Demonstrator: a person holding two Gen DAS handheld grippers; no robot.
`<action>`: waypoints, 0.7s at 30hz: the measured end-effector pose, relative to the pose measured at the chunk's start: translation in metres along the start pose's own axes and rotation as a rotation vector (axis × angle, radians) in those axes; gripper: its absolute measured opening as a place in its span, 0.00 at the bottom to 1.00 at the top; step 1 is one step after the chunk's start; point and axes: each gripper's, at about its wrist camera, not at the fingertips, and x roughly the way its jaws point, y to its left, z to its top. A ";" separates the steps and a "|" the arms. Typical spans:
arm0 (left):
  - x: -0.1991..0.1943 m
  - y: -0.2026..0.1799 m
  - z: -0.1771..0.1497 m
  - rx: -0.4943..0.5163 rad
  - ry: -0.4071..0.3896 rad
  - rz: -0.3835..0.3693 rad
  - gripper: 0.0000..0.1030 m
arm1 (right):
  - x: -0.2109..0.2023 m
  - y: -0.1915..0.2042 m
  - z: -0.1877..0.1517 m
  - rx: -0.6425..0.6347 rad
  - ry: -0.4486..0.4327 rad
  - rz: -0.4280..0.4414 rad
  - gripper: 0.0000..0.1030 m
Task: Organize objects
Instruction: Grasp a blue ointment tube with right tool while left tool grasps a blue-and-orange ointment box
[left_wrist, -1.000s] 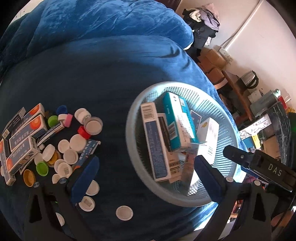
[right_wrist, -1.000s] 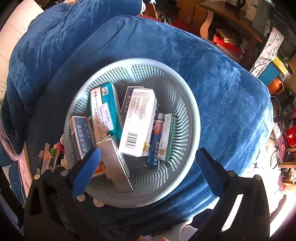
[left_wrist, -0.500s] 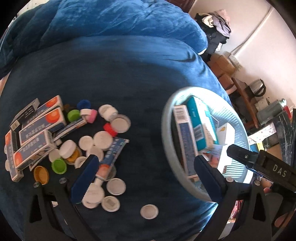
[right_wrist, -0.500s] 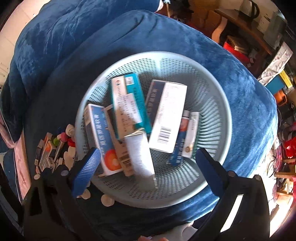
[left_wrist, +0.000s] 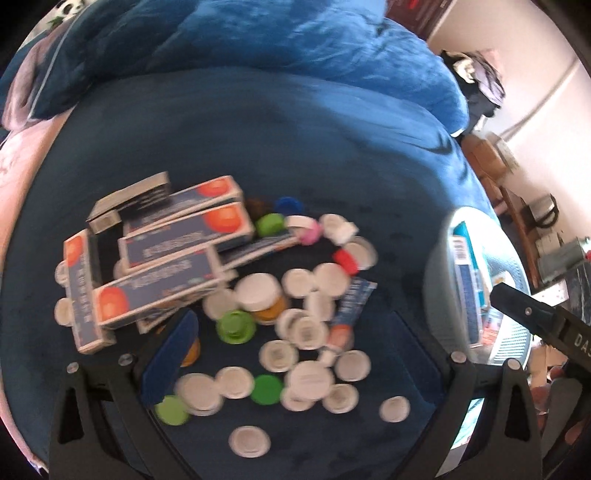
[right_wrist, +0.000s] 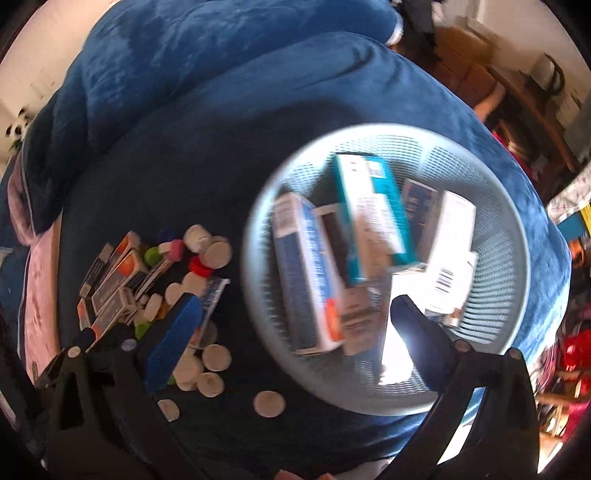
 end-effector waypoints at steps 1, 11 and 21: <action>-0.001 0.006 0.000 -0.004 -0.003 0.008 0.99 | 0.001 0.008 -0.001 -0.025 -0.004 -0.002 1.00; -0.005 0.080 -0.007 -0.112 -0.008 0.053 0.99 | 0.022 0.089 -0.010 -0.174 -0.001 0.152 1.00; 0.005 0.127 -0.030 -0.226 0.003 0.079 0.99 | 0.085 0.087 -0.026 0.052 0.119 0.147 0.63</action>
